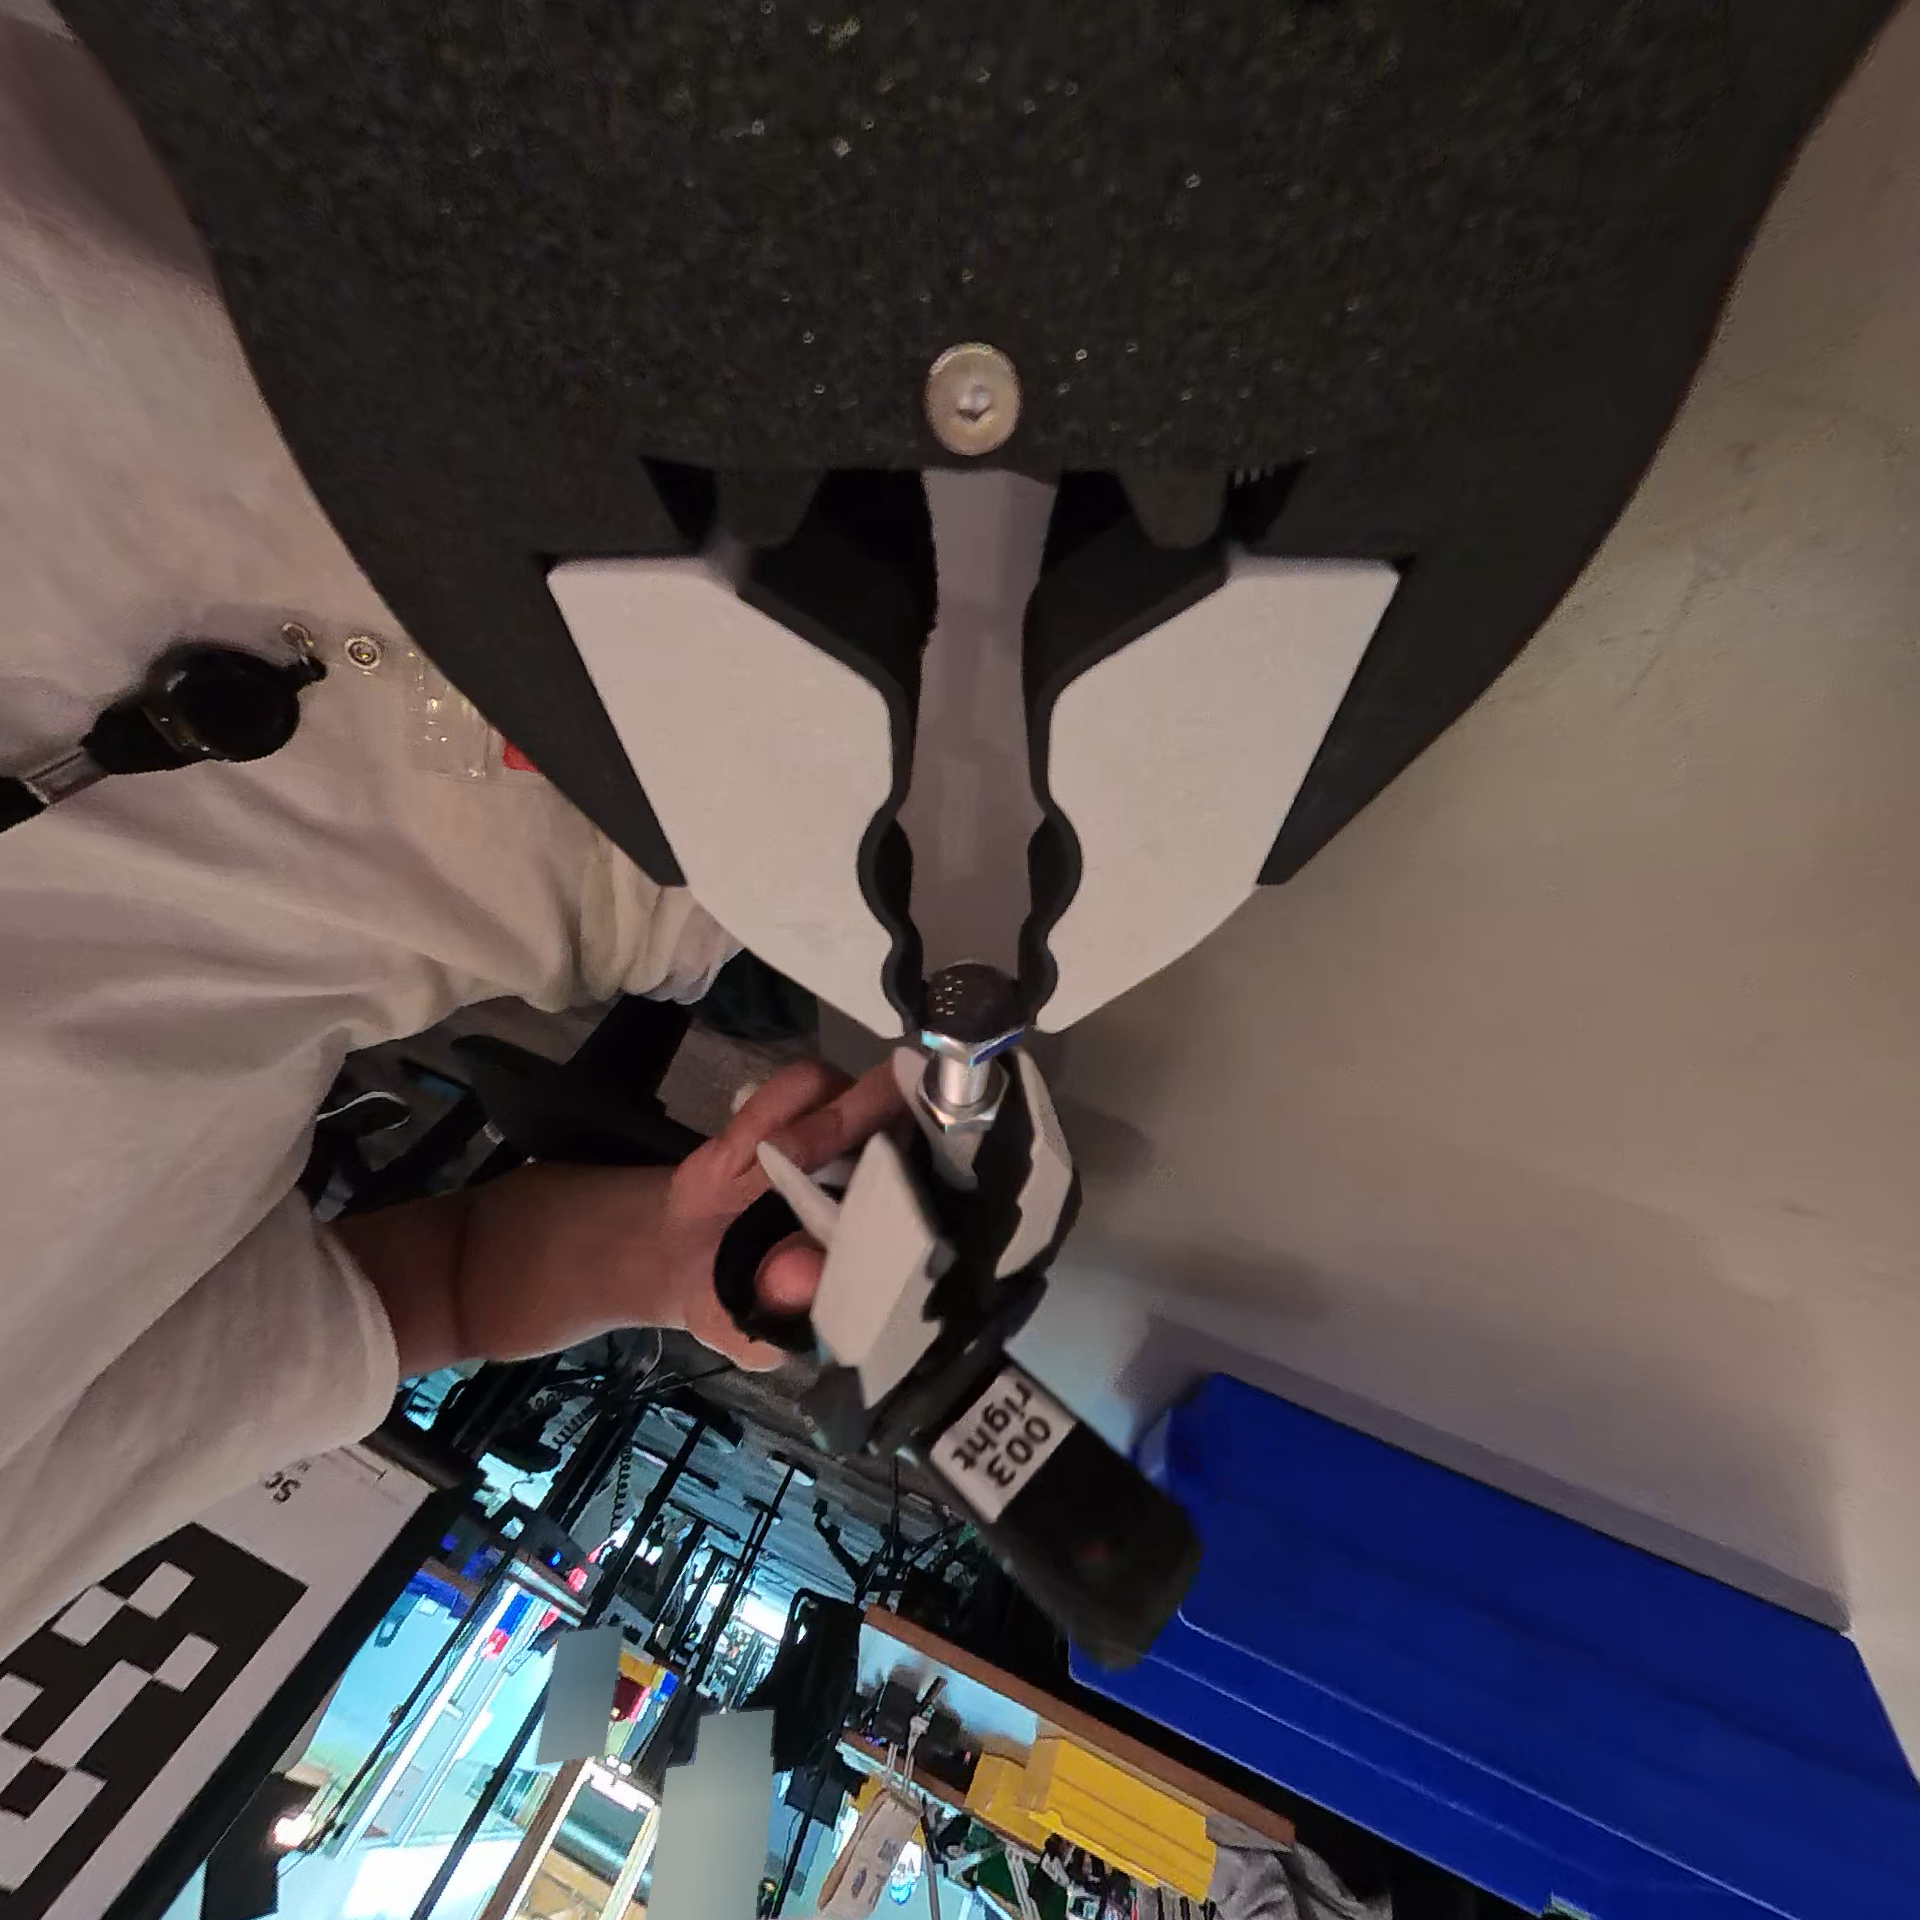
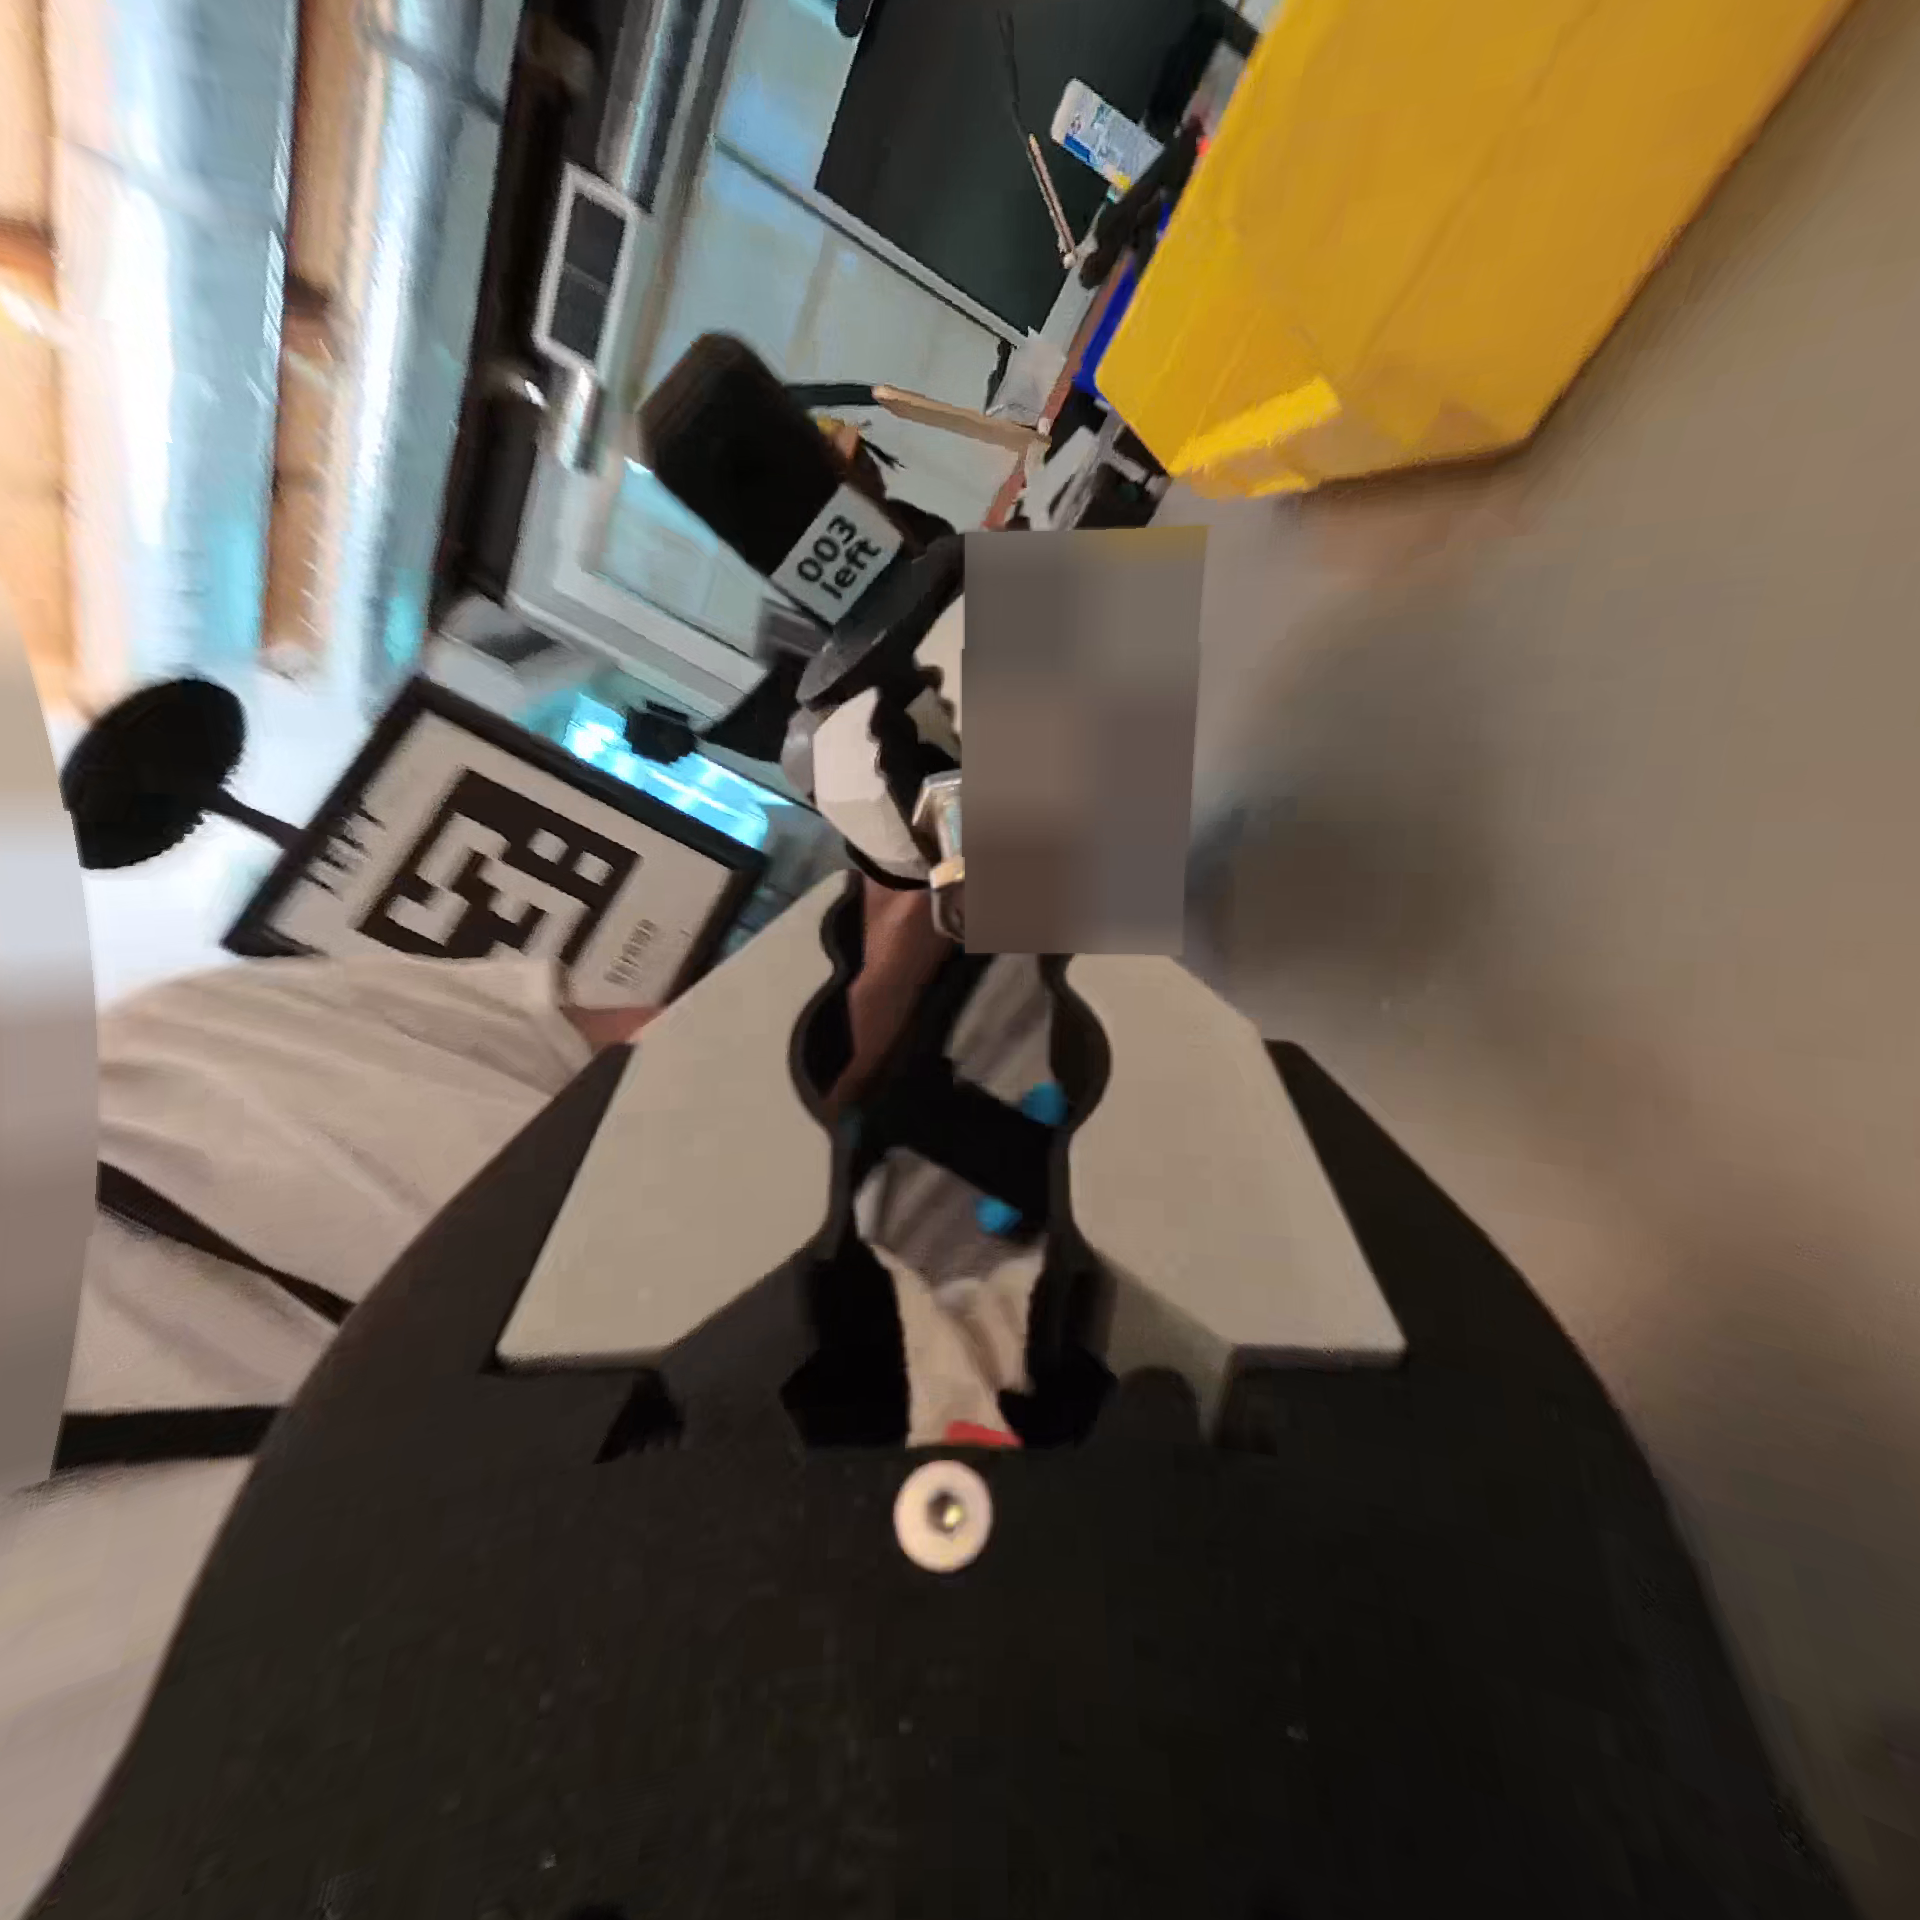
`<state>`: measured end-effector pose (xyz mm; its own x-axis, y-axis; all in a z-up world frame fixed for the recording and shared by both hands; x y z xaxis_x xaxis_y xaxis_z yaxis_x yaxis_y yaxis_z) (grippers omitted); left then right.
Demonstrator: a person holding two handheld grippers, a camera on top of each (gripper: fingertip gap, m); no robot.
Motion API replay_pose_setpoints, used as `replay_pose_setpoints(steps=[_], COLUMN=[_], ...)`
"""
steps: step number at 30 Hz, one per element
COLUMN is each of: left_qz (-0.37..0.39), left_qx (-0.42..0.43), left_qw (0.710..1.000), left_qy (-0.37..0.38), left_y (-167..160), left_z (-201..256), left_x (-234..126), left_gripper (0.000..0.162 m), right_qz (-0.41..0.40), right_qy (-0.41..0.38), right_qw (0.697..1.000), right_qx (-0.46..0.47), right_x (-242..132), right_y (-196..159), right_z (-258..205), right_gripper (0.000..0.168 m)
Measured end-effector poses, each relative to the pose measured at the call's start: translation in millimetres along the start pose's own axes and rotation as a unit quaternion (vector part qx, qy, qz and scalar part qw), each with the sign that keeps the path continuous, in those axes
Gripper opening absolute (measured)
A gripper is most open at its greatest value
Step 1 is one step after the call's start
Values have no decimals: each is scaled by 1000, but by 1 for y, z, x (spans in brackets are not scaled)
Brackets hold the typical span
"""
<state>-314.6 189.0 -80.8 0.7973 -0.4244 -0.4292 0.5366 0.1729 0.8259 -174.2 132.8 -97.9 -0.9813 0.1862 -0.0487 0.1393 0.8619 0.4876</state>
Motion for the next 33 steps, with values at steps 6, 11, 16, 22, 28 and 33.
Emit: replay_pose_setpoints(steps=[6,11,16,22,28,33], left_qz=[71,89,59,34,6,-3], left_qx=[-70,-143,-152,-154,-110,-82], left_qw=[992,976,972,973,987,994], left_qy=[-71,-137,-168,-166,-115,-77], left_y=[7,5,1,-3,-5,-5], left_z=[-4,-7,-3,-2,-1,-1], left_x=[-11,-6,2,9,9,10], left_gripper=[17,17,17,17,17,17], right_qz=[-75,-66,-39,-62,-82,-62], right_qy=[-260,-428,-443,-450,-342,-84], right_qw=[893,619,523,471,751,981], right_qx=[-359,-656,-727,-756,-558,-164], right_x=[-1,11,14,14,8,-3], right_y=[-2,-21,-24,-28,-14,3], right_z=[-13,-22,-36,-36,-31,-8], right_gripper=[54,45,43,19,18,17])
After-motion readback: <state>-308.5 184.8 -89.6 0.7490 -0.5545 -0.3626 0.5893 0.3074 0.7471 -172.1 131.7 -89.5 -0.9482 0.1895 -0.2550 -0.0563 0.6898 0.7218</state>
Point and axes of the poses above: each gripper's, where its closed fingertips meet, x out along the fingers, y out of its top, z = x × y across the jaws, the point moved 7 cm from there along -x, back along the fingers, and after that the axes turned 13 degrees about -z, right-handed, at the moved point
